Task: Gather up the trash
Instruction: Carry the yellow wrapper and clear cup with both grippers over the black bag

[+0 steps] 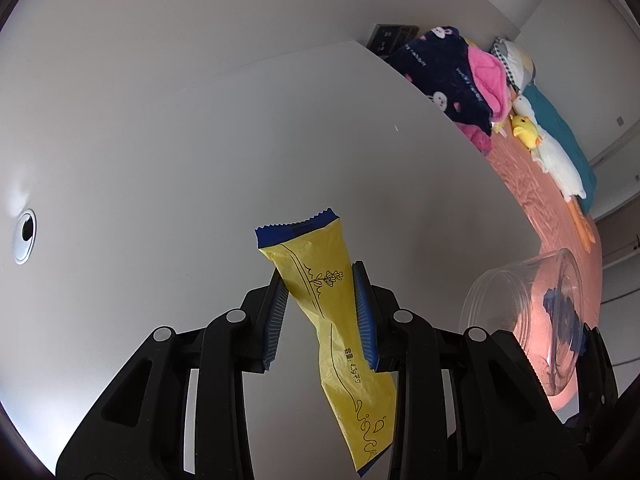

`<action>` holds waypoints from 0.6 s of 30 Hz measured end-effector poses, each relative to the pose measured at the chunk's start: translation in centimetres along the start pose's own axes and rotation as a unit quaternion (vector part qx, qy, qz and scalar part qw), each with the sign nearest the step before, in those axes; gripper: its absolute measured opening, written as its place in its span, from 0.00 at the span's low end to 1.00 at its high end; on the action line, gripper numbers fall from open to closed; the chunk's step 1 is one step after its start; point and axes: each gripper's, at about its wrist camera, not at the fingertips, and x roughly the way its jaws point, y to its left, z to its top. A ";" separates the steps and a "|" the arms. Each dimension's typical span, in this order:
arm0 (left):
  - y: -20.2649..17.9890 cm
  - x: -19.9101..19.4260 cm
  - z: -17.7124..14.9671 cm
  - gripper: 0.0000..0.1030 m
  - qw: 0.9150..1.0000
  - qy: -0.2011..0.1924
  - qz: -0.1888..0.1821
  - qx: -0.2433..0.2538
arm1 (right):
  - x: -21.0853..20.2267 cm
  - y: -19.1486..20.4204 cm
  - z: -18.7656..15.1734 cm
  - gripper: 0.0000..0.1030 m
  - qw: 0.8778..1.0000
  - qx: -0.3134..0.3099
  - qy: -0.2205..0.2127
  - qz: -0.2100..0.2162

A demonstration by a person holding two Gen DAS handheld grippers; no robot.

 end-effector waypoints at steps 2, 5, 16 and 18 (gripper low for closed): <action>-0.9 0.1 -0.3 0.31 1.000 0.001 -0.003 0.010 | -0.6 -0.5 -0.3 0.83 1.000 0.005 -0.002 -0.005; -2.1 0.1 -0.9 0.31 1.000 0.004 -0.011 0.026 | -1.8 -1.5 -1.0 0.83 1.000 0.015 -0.004 -0.012; -6.8 0.1 -3.5 0.31 0.995 0.014 -0.040 0.085 | -6.0 -4.9 -4.1 0.83 0.997 0.057 -0.006 -0.044; -7.7 0.2 -4.0 0.31 0.994 0.015 -0.043 0.098 | -6.5 -5.4 -4.7 0.83 0.997 0.063 -0.007 -0.049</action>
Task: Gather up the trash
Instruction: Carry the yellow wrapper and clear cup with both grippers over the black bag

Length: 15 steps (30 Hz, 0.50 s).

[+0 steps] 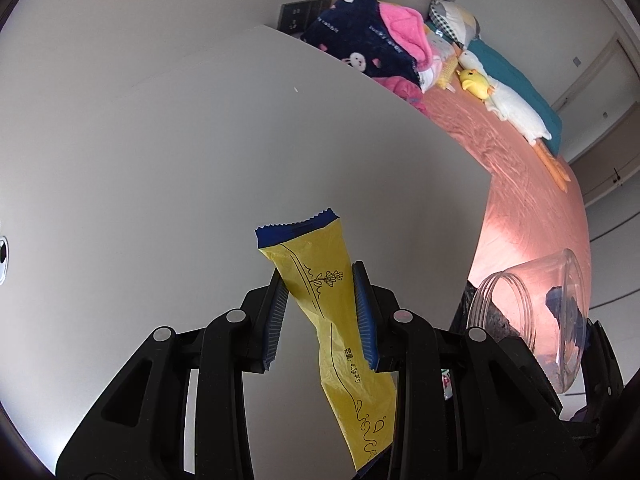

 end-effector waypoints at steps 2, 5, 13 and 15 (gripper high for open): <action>-1.0 0.1 -0.3 0.31 1.000 0.002 -0.005 0.013 | -0.7 -0.7 -0.5 0.83 1.000 0.007 -0.002 -0.008; -2.5 0.3 -0.7 0.31 0.999 0.004 -0.013 0.032 | -1.8 -1.8 -1.3 0.82 1.000 0.017 -0.005 -0.019; -6.4 1.3 -2.0 0.31 0.996 0.018 -0.034 0.079 | -4.3 -5.2 -3.1 0.83 0.997 0.055 -0.010 -0.045; -7.3 1.6 -2.4 0.31 0.995 0.021 -0.038 0.091 | -4.9 -6.3 -3.7 0.83 0.996 0.068 -0.010 -0.052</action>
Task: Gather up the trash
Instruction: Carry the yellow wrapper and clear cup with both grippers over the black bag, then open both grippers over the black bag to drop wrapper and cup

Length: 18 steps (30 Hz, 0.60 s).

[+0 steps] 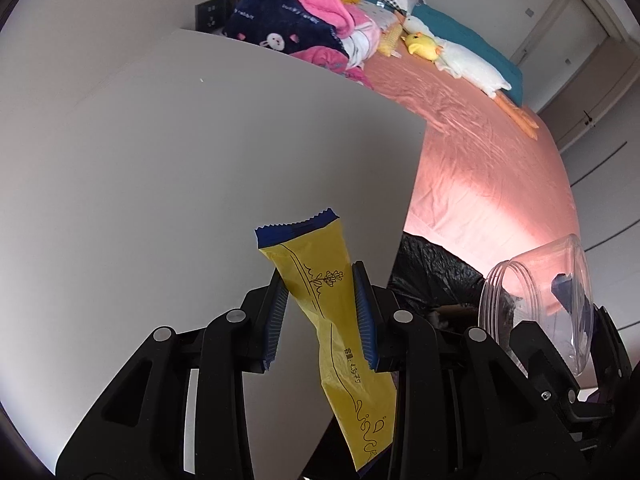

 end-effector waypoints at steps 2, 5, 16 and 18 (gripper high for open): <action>-1.0 0.3 -0.2 0.31 1.000 0.004 -0.004 0.013 | -0.5 -0.9 -0.4 0.83 1.000 0.010 -0.001 -0.009; -2.4 0.7 -0.5 0.31 0.999 0.010 -0.012 0.032 | -1.1 -2.5 -0.9 0.83 0.999 0.029 -0.003 -0.020; -7.7 1.8 -1.6 0.31 0.991 0.027 -0.036 0.124 | -4.5 -7.3 -2.4 0.83 0.994 0.087 -0.015 -0.060; -8.6 2.1 -1.9 0.31 0.988 0.031 -0.043 0.143 | -4.9 -7.9 -2.5 0.83 0.993 0.095 -0.016 -0.065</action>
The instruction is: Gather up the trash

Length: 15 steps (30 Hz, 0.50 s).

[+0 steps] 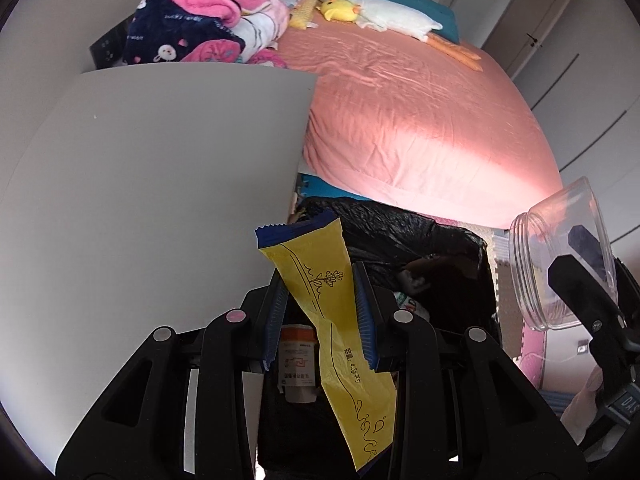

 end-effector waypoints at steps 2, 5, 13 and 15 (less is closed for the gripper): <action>-0.9 0.3 -0.1 0.31 1.000 0.004 -0.006 0.019 | -0.4 -0.8 -0.1 0.83 1.000 0.011 0.000 -0.004; -2.3 0.4 -0.4 0.51 0.998 0.013 -0.024 0.057 | -1.4 -1.8 -0.2 0.88 1.000 0.026 -0.004 0.001; -3.2 0.3 -0.5 0.94 0.997 -0.006 -0.017 0.081 | -3.6 -3.8 0.0 0.97 0.996 0.063 -0.052 -0.023; -3.2 0.2 -0.5 0.94 0.997 -0.007 -0.020 0.081 | -3.8 -4.0 0.0 0.97 0.996 0.064 -0.054 -0.027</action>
